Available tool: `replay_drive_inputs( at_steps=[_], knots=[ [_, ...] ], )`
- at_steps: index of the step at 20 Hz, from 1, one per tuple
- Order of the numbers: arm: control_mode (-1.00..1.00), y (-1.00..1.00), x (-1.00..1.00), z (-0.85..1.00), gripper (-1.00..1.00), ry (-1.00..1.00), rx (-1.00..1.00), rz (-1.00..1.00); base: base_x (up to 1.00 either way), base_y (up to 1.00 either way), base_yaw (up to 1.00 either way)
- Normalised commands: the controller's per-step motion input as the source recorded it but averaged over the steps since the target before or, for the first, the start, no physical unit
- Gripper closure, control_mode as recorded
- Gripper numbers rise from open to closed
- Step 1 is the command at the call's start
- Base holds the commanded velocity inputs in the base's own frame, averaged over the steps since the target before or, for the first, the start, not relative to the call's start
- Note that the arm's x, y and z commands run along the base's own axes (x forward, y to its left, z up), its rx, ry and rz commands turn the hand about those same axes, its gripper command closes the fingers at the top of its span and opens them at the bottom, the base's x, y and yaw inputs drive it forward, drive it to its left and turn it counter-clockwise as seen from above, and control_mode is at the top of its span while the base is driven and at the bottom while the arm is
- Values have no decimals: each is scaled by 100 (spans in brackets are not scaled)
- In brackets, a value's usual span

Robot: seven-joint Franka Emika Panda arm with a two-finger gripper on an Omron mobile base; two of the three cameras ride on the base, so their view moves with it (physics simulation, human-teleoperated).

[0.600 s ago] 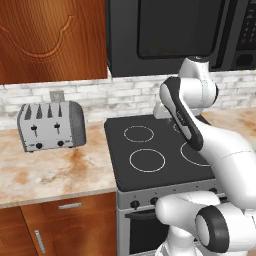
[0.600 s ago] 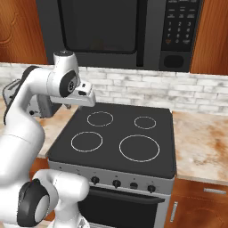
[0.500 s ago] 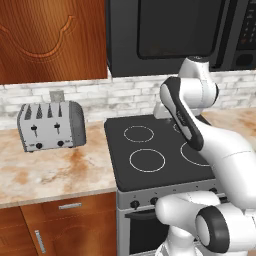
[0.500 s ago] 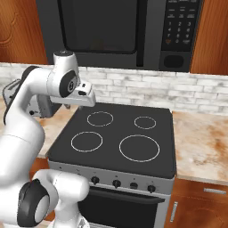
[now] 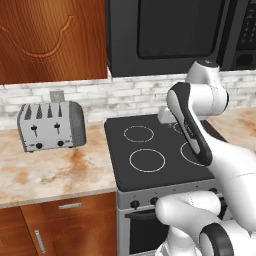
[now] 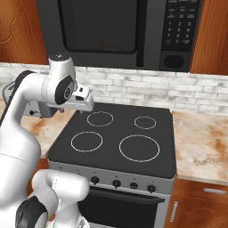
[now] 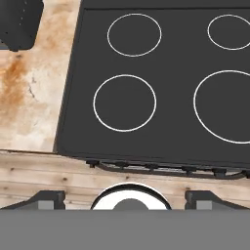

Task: Retrieve the reheated potato from the microwave, then place the potato, cheese, and condiment on the cutting board.

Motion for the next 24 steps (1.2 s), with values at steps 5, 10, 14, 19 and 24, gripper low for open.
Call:
replay_drive_inputs(
  at_steps=[5, 10, 14, 19, 24],
  knots=[
    [-100, -12, -40, 5, -100, -5, 15, 0, 0, 0, 0],
    [-100, -27, -33, 25, -100, -11, 1, -1, 0, 0, 0],
    [-100, -31, -21, 30, -100, -10, -3, -4, 0, 0, 0],
    [-100, -32, -12, 26, -100, -20, -10, -3, 0, 0, 0],
    [-100, -28, -1, 26, -100, -16, -11, -4, 0, 0, 0]
  ],
)
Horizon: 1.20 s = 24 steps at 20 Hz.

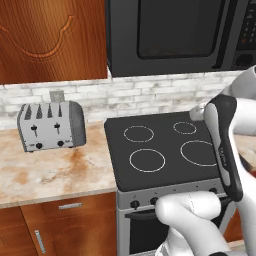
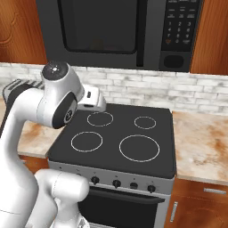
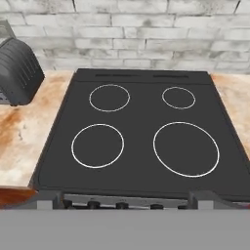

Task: Retrieve the reheated potato from the microwave, then place the potato, cheese, and condiment on the cutting board.

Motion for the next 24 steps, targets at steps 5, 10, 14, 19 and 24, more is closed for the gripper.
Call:
replay_drive_inputs(
  at_steps=[5, 10, 14, 19, 24],
  knots=[
    [-100, -28, 0, 39, -100, 0, -1, -16, 0, 0, 0],
    [-100, -32, 0, 45, -100, 4, 0, -10, 0, 0, 0],
    [-100, -30, 0, 46, -100, 0, 0, 0, 0, 0, 0],
    [-100, -33, 0, 38, -100, -11, 0, 0, 0, 0, 0],
    [-100, -28, 3, 31, -100, -14, 0, 0, 0, 0, 0]
  ],
)
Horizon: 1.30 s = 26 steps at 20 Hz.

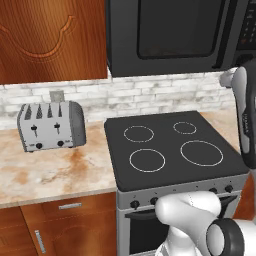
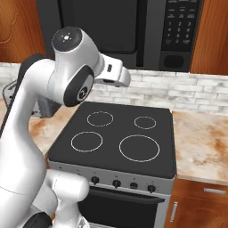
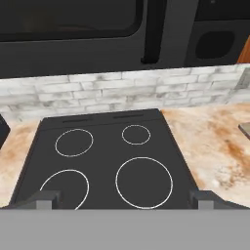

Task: Retrieve the reheated potato from the microwave, then place the potato, cheese, and condiment on the cutting board.

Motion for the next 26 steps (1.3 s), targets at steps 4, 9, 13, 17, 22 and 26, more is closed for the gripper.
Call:
replay_drive_inputs(
  at_steps=[4, 9, 13, 17, 22, 26],
  knots=[
    [-100, -20, 15, 32, -100, -12, 0, 0, 0, 0, 0],
    [-100, -21, 25, 32, -100, -7, 0, 0, 0, 0, 0],
    [-100, -17, 33, 24, -100, -5, 1, 1, 0, 0, 0],
    [-100, -12, 46, 14, -100, -4, 7, 3, 0, 0, 0],
    [-100, -14, 49, 20, -100, -2, 13, 5, 0, 0, 0],
    [-100, -7, 43, 18, -100, -6, 8, 6, 0, 0, 0]
  ],
)
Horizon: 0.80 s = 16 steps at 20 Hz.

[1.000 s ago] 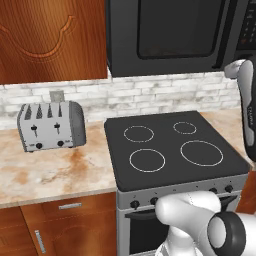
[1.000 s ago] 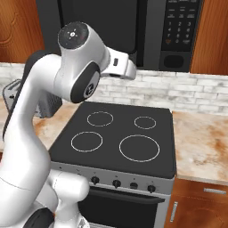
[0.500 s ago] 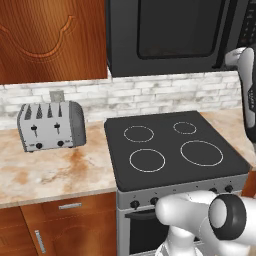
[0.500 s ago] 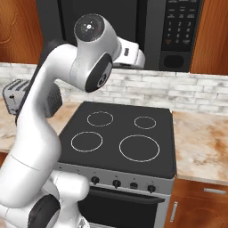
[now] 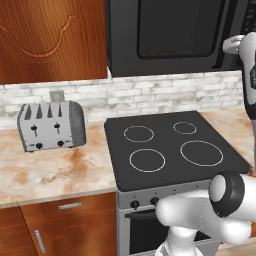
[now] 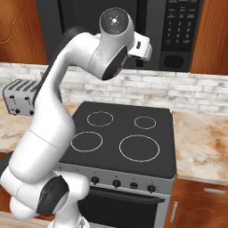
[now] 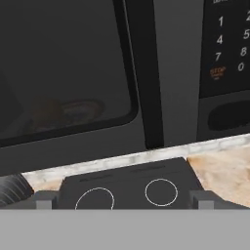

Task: Retrieve the reheated potato from the microwave, then place the potato, cheese, and condiment on the cutting board.

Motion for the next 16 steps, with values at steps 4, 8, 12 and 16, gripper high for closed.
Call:
replay_drive_inputs(
  at_steps=[4, 8, 12, 16],
  knots=[
    [-100, 0, 37, 12, -100, -12, 1, 5, 0, 0, 0],
    [-100, -5, 33, 5, -100, -10, 0, 1, 0, 0, 0],
    [-100, -9, 26, 0, -100, -2, 0, 0, 0, 0, 0],
    [-100, -6, 34, 0, -100, 0, -1, -3, 0, 0, 0]
  ],
)
